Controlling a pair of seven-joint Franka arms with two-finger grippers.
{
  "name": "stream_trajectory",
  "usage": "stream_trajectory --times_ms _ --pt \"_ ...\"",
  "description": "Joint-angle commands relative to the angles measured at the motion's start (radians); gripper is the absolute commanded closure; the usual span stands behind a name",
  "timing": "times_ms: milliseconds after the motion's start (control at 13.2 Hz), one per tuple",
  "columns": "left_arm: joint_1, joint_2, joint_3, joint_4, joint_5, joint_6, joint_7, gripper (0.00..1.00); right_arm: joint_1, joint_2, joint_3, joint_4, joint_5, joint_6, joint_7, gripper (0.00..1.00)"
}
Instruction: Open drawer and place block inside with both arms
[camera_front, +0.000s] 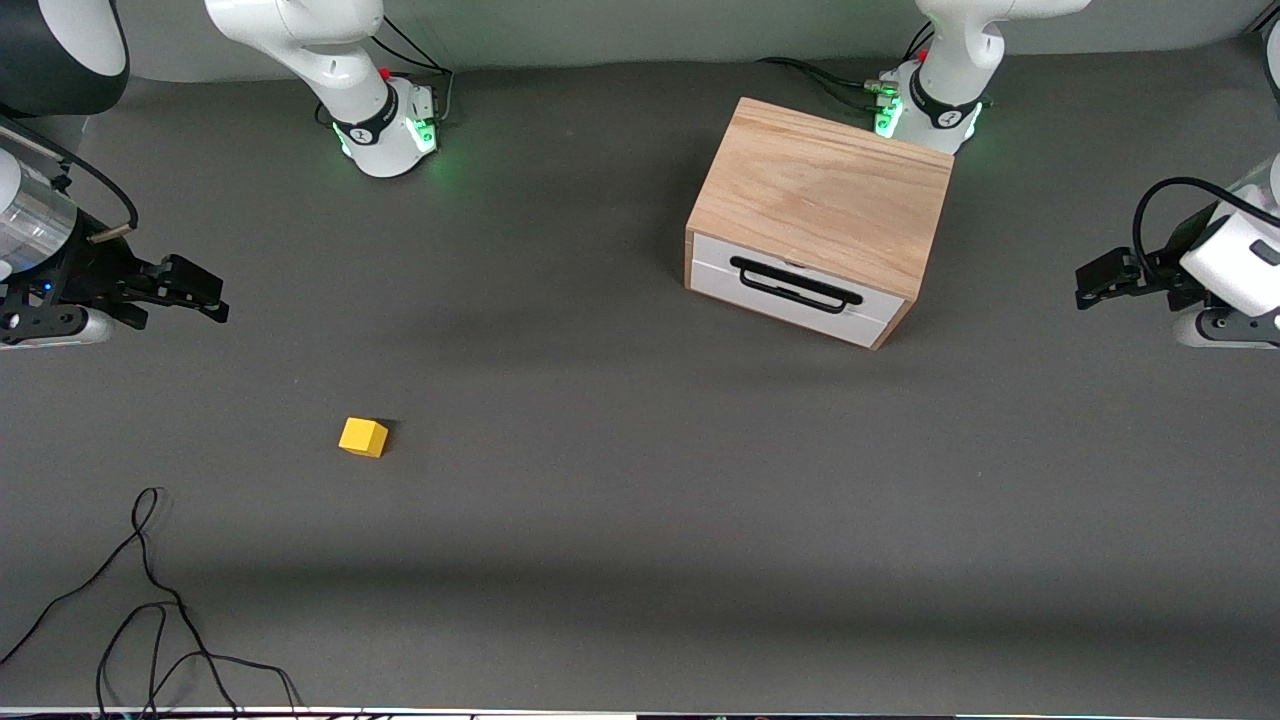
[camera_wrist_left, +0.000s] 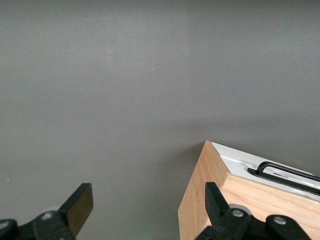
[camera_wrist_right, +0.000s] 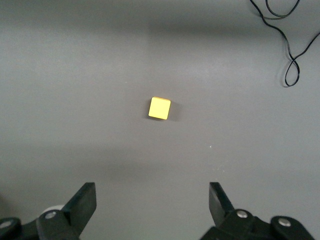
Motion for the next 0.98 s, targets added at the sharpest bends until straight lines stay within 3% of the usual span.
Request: stream_trajectory --times_ms 0,908 --pt "-0.01 -0.018 0.004 -0.014 0.013 -0.008 0.011 0.0 -0.002 0.012 0.01 0.015 -0.004 -0.031 0.002 0.0" --pt "-0.008 -0.016 0.004 -0.014 0.013 -0.004 0.008 0.0 -0.011 0.055 -0.007 0.051 0.002 -0.034 0.003 0.0"
